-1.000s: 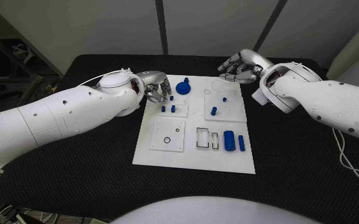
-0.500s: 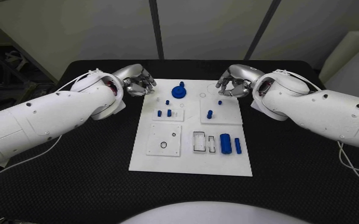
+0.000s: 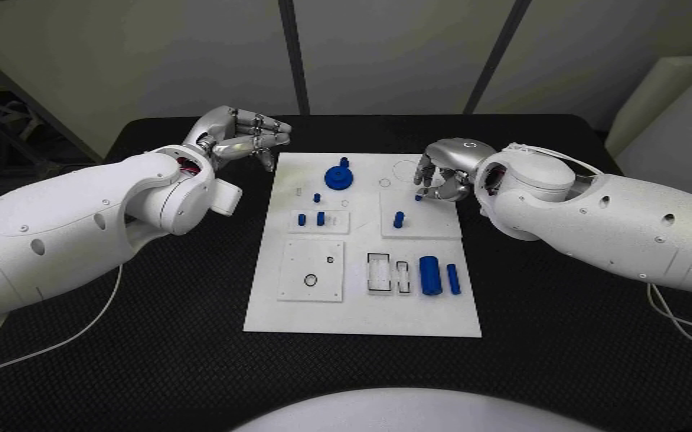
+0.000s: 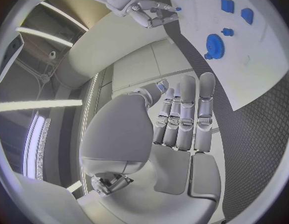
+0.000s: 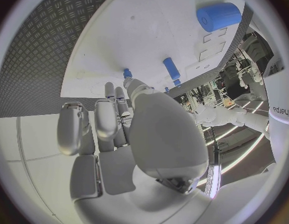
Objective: Assemble the parts on the task board
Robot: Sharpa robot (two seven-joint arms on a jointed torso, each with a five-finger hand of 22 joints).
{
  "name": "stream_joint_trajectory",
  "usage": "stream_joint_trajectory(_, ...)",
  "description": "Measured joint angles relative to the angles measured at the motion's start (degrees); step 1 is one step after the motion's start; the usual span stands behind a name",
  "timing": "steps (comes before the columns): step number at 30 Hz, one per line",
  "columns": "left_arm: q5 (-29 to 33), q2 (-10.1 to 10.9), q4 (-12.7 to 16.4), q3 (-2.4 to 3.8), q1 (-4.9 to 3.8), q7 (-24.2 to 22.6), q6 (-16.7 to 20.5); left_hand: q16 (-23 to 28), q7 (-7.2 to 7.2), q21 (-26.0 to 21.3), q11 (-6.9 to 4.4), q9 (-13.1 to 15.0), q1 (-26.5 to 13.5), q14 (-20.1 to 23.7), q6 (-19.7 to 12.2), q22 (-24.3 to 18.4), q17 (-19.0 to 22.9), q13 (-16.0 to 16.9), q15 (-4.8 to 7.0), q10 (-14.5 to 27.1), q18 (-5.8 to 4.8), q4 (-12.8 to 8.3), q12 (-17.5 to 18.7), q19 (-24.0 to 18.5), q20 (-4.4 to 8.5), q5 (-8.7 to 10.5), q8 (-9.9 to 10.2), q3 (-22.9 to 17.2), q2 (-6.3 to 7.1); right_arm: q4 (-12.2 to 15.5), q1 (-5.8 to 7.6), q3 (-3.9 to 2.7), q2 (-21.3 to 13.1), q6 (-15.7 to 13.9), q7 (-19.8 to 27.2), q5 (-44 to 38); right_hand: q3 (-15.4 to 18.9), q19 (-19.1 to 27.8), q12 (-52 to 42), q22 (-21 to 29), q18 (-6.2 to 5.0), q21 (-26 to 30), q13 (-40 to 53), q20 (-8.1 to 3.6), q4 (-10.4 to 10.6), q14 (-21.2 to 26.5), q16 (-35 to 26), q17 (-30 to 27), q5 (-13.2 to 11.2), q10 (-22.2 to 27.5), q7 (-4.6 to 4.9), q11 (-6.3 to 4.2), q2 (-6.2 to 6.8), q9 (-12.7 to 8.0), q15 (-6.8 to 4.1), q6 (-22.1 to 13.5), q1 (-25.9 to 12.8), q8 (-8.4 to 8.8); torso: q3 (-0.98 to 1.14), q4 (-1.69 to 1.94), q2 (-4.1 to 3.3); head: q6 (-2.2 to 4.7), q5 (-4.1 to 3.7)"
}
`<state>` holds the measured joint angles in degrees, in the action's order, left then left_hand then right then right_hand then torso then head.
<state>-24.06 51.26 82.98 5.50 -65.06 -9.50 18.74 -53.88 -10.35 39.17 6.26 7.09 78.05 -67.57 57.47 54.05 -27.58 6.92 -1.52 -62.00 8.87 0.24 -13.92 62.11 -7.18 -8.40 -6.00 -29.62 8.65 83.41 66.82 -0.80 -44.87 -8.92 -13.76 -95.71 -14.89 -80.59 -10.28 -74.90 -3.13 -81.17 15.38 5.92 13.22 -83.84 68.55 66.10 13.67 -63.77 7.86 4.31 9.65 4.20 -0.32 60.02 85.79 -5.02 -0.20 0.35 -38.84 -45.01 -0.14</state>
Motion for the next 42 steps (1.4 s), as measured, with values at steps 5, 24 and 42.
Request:
stream_joint_trajectory(5, 5.89, 0.11, 0.11, -0.01, 0.05, -2.91, 0.05, 0.00, 0.00, -0.03, 0.00, -0.05, 0.00, 0.00, 0.00, -0.08, 0.10, 0.01, 0.00, 0.00, 2.65, -0.04, -0.27, 0.00, 0.00, 0.00, -0.08, 0.04, 0.00, 0.34, -0.05, 0.01, 0.05, 0.58, -0.12, -0.85, 0.15, -0.12, 0.18, 0.00, 0.00, -0.21, -0.64, 0.13, 0.15, -0.19, 0.00, -0.15, 0.82, 0.00, 0.24, 0.00, 0.00, 0.00, 0.23, 0.24, 0.00, 0.08, 0.03, -0.07, 0.03, -0.03, -0.08)
stream_joint_trajectory(24, 11.23, 0.04, -0.86, -0.02, 0.22, -5.99, 0.58, 0.29, 0.02, -0.44, 0.00, -0.11, 0.25, 0.40, 0.38, -0.24, 0.38, 0.13, 0.00, 0.01, 2.65, -0.17, -0.71, 0.01, 0.00, 0.00, -0.27, 0.47, -0.35, 1.01, -0.26, -0.01, -0.16, 1.01, 0.21, -0.95, -0.02, -0.41, 0.82, 0.00, 0.00, -0.44, -1.89, 0.01, 0.32, -0.19, 0.32, -0.14, 2.50, -0.41, 0.64, 0.41, -0.01, 0.06, 0.23, 0.63, 0.01, 0.08, 0.07, -0.08, 0.03, -0.19, -0.43)
stream_joint_trajectory(42, 11.67, -0.26, -1.61, -0.02, 0.45, -6.04, 0.99, 0.29, 0.02, -0.67, 0.00, -0.24, 0.05, 0.40, 0.38, -0.45, 0.71, 0.17, 0.00, 0.01, 2.64, 0.00, -0.99, -0.20, -0.21, 0.00, -0.48, 0.95, -1.00, 1.05, -0.48, 0.11, -0.70, -5.77, 0.45, -0.23, -0.56, -0.62, 1.49, 0.00, 0.01, -0.44, -3.51, 0.23, 0.55, -0.19, 0.32, -0.61, 5.47, -0.83, 0.64, 0.40, -0.01, 0.05, 0.23, 0.63, 0.01, 0.75, 0.07, -0.07, 0.06, -0.03, -0.51)
